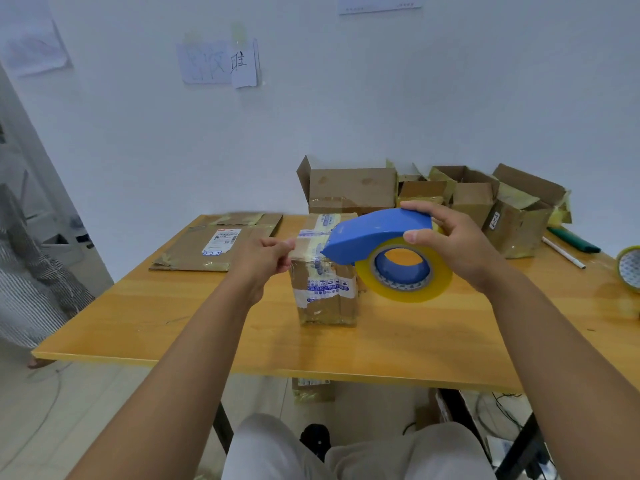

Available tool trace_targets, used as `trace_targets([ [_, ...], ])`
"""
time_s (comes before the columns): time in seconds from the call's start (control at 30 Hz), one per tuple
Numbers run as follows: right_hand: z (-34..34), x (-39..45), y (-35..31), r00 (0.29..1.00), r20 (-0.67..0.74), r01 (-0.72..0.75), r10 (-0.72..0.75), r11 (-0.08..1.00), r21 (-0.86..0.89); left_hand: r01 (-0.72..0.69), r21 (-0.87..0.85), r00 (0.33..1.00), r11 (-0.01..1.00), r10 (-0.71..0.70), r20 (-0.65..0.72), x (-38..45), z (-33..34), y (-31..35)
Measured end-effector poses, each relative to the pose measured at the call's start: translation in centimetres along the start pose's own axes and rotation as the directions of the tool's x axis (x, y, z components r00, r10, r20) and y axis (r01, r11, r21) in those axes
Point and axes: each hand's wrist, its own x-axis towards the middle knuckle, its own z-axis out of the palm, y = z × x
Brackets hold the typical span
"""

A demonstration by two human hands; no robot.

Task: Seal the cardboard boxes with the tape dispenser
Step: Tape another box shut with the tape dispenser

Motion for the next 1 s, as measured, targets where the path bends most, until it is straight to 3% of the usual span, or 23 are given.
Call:
trace_targets([
  [0.13,0.2,0.8,-0.7,0.999,0.034,0.006,-0.004,0.999,-0.033,0.002,-0.030,0.996,1.000,-0.005,-0.087,0.0,0.0,-0.8],
  [0.53,0.8,2.0,-1.7,0.996,0.084,0.025,-0.016,0.994,-0.106,0.069,-0.152,0.996,0.986,-0.077,-0.048,0.3,-0.7,-2.2],
  [1.0,0.4,1.7,-1.3,0.997,0.077,0.004,0.003,0.995,-0.098,0.179,-0.025,0.984,0.984,-0.179,0.012,0.6,0.5,-3.9],
])
